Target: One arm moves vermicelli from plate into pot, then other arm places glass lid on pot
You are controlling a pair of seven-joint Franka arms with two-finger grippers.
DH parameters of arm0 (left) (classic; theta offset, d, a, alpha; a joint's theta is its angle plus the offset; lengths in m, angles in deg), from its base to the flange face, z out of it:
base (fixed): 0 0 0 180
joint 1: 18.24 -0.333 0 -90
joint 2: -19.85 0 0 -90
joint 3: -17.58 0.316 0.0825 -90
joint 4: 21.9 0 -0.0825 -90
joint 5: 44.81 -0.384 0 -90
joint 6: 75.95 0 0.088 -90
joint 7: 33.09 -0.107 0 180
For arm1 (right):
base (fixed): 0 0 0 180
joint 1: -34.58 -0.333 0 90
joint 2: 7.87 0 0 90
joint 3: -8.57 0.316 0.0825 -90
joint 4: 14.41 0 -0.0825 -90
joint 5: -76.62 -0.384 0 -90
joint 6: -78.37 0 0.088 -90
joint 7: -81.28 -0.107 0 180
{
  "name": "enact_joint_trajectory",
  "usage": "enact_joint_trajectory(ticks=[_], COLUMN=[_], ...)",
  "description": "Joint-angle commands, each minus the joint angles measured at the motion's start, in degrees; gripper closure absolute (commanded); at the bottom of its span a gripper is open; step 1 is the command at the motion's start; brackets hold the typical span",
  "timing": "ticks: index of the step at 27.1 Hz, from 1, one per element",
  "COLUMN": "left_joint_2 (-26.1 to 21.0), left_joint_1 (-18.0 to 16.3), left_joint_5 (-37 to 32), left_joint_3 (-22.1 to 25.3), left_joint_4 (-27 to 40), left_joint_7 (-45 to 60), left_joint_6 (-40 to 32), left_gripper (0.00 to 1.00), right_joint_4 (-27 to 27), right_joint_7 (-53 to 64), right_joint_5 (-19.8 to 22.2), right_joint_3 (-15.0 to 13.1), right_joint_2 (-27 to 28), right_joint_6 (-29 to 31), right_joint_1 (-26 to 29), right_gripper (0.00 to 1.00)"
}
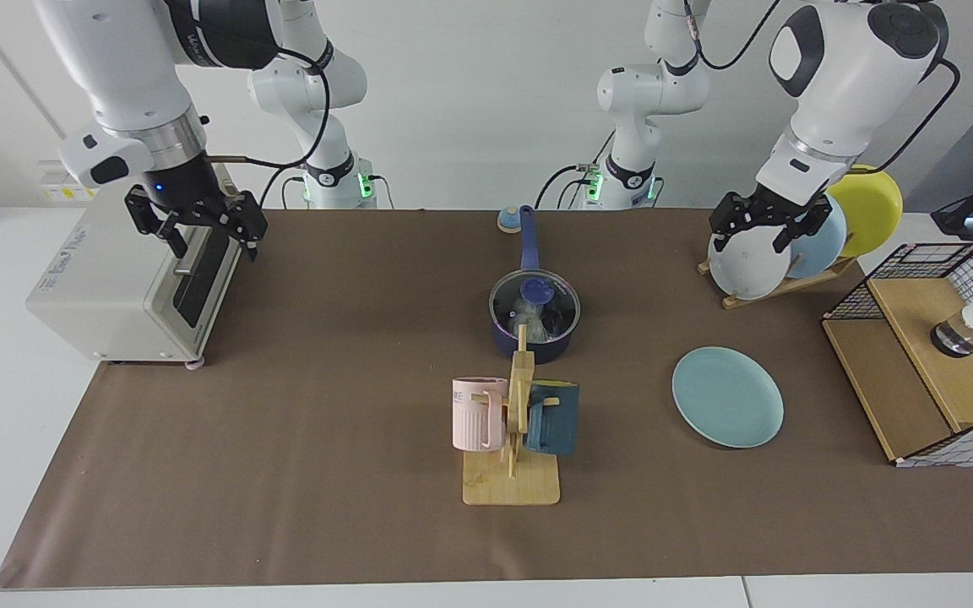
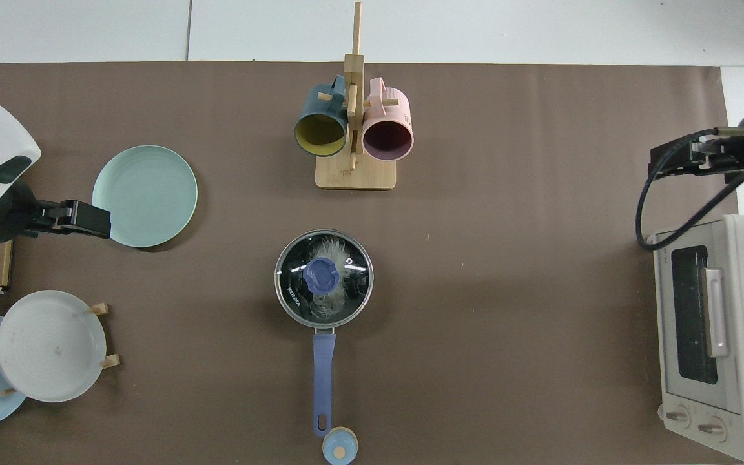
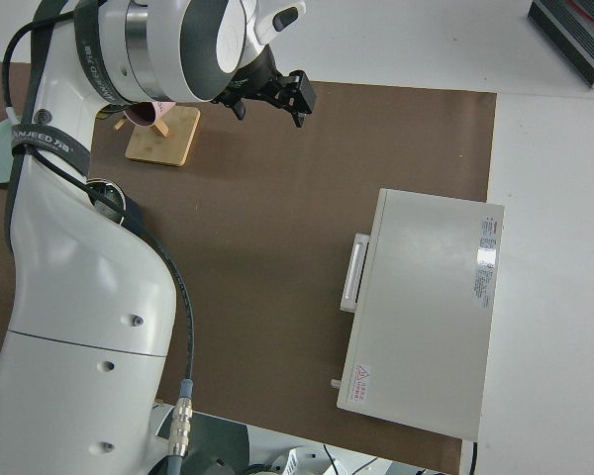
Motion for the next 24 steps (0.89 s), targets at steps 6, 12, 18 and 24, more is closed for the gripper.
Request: enact_joint_trajectory(ticks=[6, 12, 18, 24], left_joint_2=[0.5, 0.5, 0.5, 0.5], left_joint_1=[0.1, 0.1, 0.1, 0.1], left_joint_5=[-0.9, -0.8, -0.9, -0.9], left_joint_3=[0.0, 0.0, 0.0, 0.0], left_joint_4=[-0.2, -0.2, -0.2, -0.2], left_joint_7=[0.1, 0.1, 0.1, 0.1], left_joint_6=[0.0, 0.0, 0.0, 0.0], left_gripper=[0.0, 0.0, 0.0, 0.0], right_joint_4=[12.6, 15.4, 17.8, 18.1], right_joint_7=[3.2, 4.5, 3.5, 2.0], right_joint_5=[-1.4, -1.4, -1.6, -1.5], right_joint_3=[0.9, 1.2, 1.2, 1.2], right_joint_2=[-11.5, -13.9, -15.4, -15.6], right_joint_6=[0.2, -0.4, 1.1, 1.2], right_joint_1=[4.2, 6.2, 6.1, 5.3], right_gripper=[0.0, 0.0, 0.0, 0.0])
